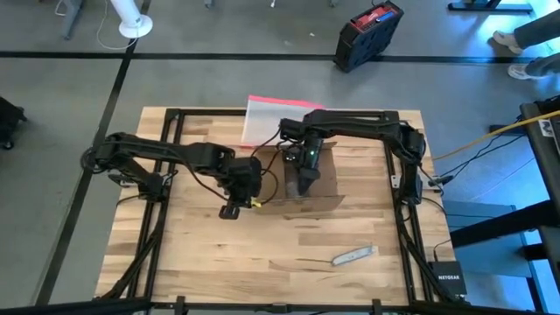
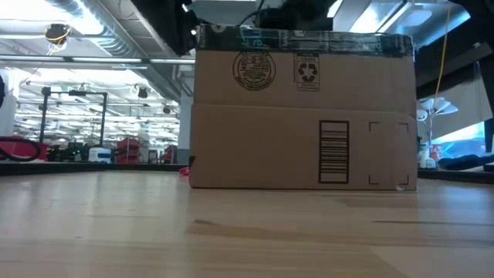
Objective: Unpack boxes
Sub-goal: Open the cardboard box using the gray cutter
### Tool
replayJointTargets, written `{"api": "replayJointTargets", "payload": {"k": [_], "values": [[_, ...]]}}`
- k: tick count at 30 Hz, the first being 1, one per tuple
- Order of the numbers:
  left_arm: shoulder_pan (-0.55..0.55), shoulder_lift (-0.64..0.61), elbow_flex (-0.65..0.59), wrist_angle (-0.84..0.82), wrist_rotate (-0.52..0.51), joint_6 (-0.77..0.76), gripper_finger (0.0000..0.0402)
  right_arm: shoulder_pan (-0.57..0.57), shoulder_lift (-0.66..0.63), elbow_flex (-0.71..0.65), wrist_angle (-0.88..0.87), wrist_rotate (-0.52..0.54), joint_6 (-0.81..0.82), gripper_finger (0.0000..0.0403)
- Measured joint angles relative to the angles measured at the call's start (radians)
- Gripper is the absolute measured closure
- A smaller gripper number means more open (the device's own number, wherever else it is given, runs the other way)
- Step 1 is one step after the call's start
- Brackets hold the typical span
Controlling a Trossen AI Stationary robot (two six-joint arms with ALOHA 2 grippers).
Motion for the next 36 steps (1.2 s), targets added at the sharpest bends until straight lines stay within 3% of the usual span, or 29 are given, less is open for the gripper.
{"api": "replayJointTargets", "payload": {"k": [4, 7, 16, 21, 36], "values": [[0.003, -0.023, 0.0, 0.07, 0.021, 0.011, 0.0318, 0.0, 0.0, -0.02, 0.153, 0.003, 0.096, 0.0272], [0.021, -0.028, 0.001, 0.112, 0.063, 0.011, 0.0318, -0.005, 0.0, -0.023, 0.228, 0.069, 0.128, 0.0272], [0.032, -0.003, 0.001, 0.165, 0.13, 0.017, 0.0318, -0.007, 0.019, -0.023, 0.22, 0.403, 0.073, 0.0272], [0.011, -0.003, 0.001, 0.162, 0.158, 0.055, 0.0318, 0.01, 0.021, -0.023, 0.192, 0.644, 0.016, 0.0272], [-0.024, 0.114, 0.0, 0.172, 0.172, 0.089, 0.0318, -0.016, 0.074, -0.023, 0.202, 0.648, 0.121, 0.0272]]}}
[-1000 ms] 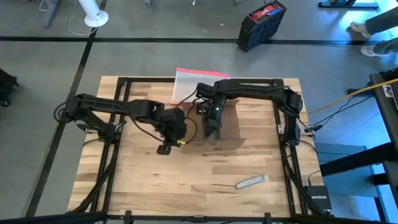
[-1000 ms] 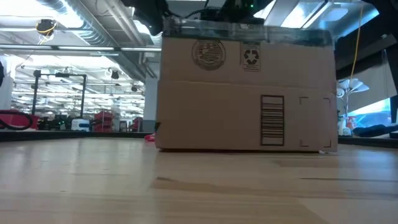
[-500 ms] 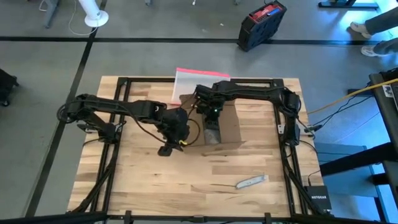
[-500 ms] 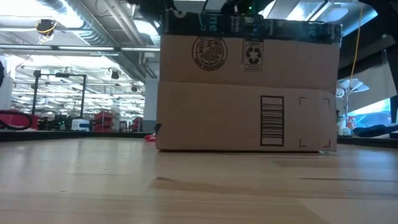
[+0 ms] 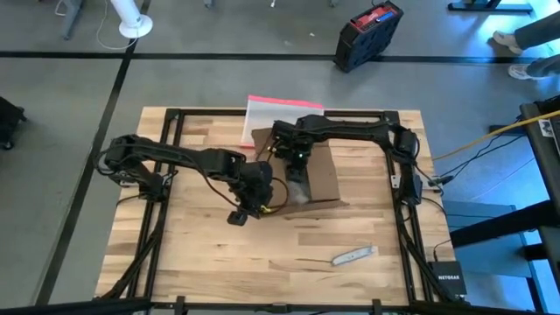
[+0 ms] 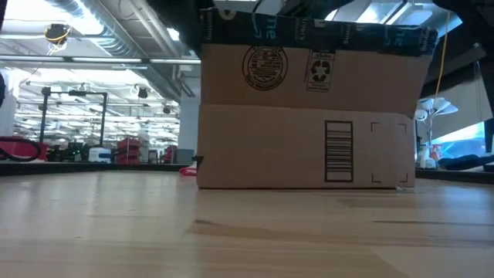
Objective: Unpack boxes
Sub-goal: Open the cardboard box using the gray cutter
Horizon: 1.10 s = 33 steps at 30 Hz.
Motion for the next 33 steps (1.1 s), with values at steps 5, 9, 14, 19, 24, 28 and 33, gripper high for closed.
{"api": "replayJointTargets", "payload": {"k": [5, 9, 14, 19, 24, 28, 33], "values": [[-0.008, 0.038, 0.0, -0.01, -0.001, 0.0, 0.0318, 0.0, 0.027, 0.0, 0.013, -0.044, 0.034, 0.0272], [-0.017, 0.06, 0.0, -0.011, -0.009, -0.004, 0.0318, 0.0, 0.028, 0.0, 0.031, -0.116, 0.072, 0.0272], [-0.017, 0.061, -0.001, -0.01, -0.011, -0.008, 0.0318, -0.009, 0.028, -0.001, -0.04, -0.185, 0.071, 0.0272], [-0.014, 0.061, -0.002, -0.01, -0.005, -0.021, 0.0318, -0.01, 0.022, -0.001, -0.127, -0.228, 0.033, 0.0272], [-0.014, 0.061, -0.002, -0.01, -0.029, -0.023, 0.0318, -0.008, 0.021, -0.001, -0.076, -0.378, 0.073, 0.0271], [-0.016, 0.06, -0.002, -0.016, -0.047, -0.027, 0.0318, 0.005, 0.021, -0.001, 0.012, -0.446, 0.132, 0.0271], [-0.022, 0.059, -0.002, -0.018, -0.054, -0.032, 0.0318, 0.004, 0.021, -0.001, 0.043, -0.482, 0.151, 0.0271]]}}
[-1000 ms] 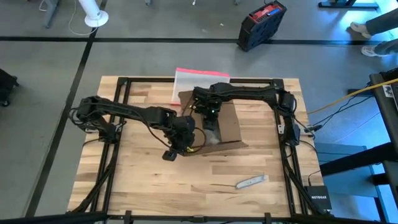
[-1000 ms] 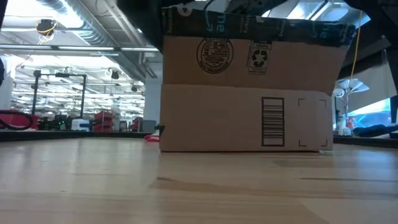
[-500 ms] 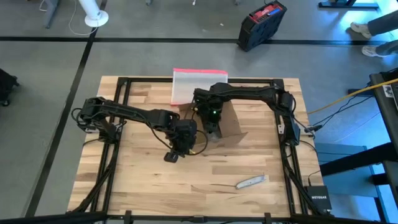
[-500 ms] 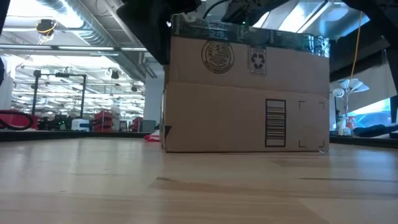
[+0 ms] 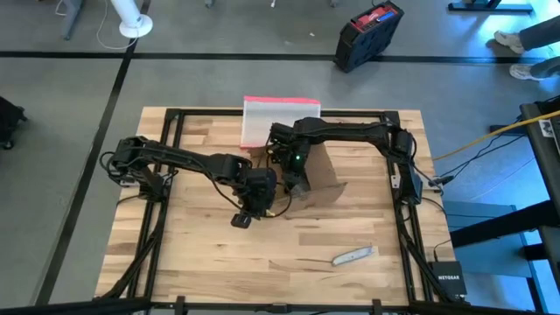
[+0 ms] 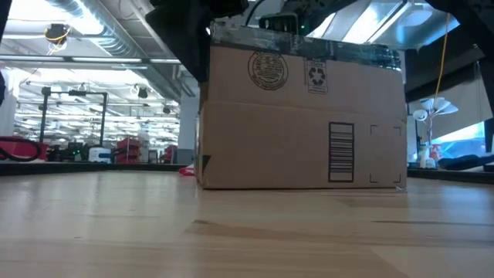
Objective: Unpack boxes
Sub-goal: Open the cardboard box using the gray cutter
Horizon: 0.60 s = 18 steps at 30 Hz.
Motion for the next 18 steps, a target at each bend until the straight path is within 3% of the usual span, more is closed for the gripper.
{"api": "replayJointTargets", "payload": {"k": [10, 18], "values": [[0.0, -0.001, 0.0, 0.0, -0.001, 0.029, 0.0318, -0.004, 0.0, 0.0, 0.067, -0.113, 0.038, 0.0271], [-0.009, -0.001, 0.002, -0.003, -0.004, 0.033, 0.0318, -0.023, 0.0, 0.0, -0.007, -0.174, -0.044, 0.0268]]}}
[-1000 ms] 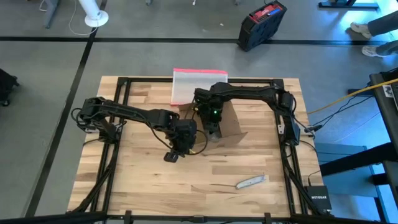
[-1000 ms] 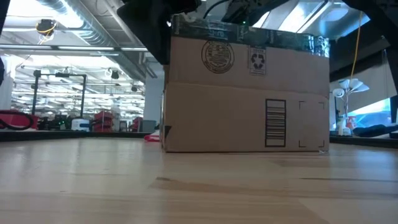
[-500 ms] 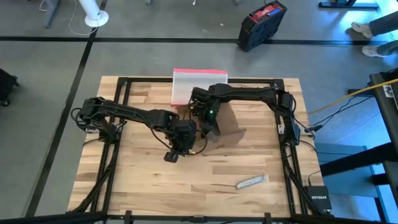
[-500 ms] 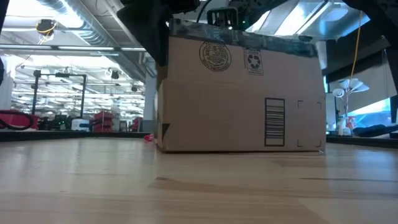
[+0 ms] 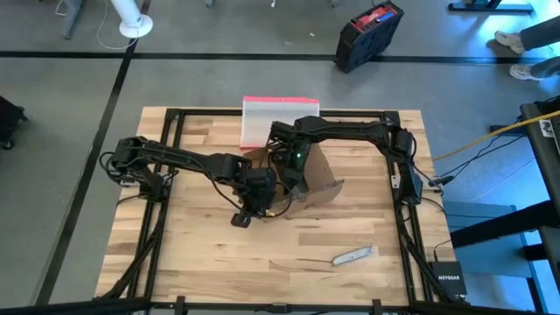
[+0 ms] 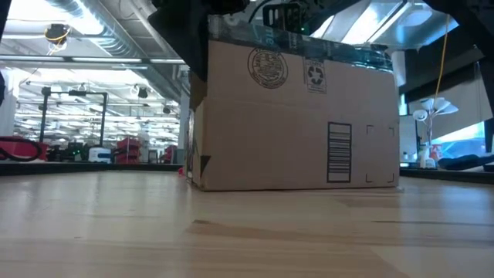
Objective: Unpack boxes
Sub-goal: Open the cardboard box using the gray cutter
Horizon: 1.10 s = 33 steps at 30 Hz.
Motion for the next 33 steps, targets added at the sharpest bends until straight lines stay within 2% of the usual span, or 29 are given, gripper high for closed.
{"api": "replayJointTargets", "payload": {"k": [5, 11, 15, 19, 23, 28, 33], "values": [[-0.002, 0.0, 0.0, -0.001, 0.001, 0.0, 0.0318, -0.011, 0.0, 0.0, 0.001, 0.011, -0.002, 0.024], [-0.003, 0.001, -0.001, 0.012, -0.002, -0.006, 0.0318, 0.011, 0.0, 0.0, 0.077, 0.105, 0.048, 0.0209], [-0.005, 0.001, -0.001, 0.012, -0.004, -0.002, 0.0318, 0.041, 0.0, 0.0, 0.201, 0.119, 0.136, 0.0209], [-0.005, 0.0, -0.002, 0.008, -0.028, 0.002, 0.0318, 0.057, 0.0, 0.0, 0.308, 0.22, 0.218, 0.0214], [-0.005, 0.0, -0.003, -0.005, -0.076, -0.005, 0.0318, 0.064, 0.0, 0.0, 0.359, 0.263, 0.274, 0.0219], [-0.006, 0.002, -0.004, -0.024, -0.117, -0.001, 0.0318, 0.077, 0.0, 0.0, 0.37, 0.326, 0.286, 0.0254], [-0.004, -0.002, 0.0, -0.041, -0.189, 0.003, 0.0318, 0.074, 0.002, 0.002, 0.407, 0.362, 0.288, 0.0345]]}}
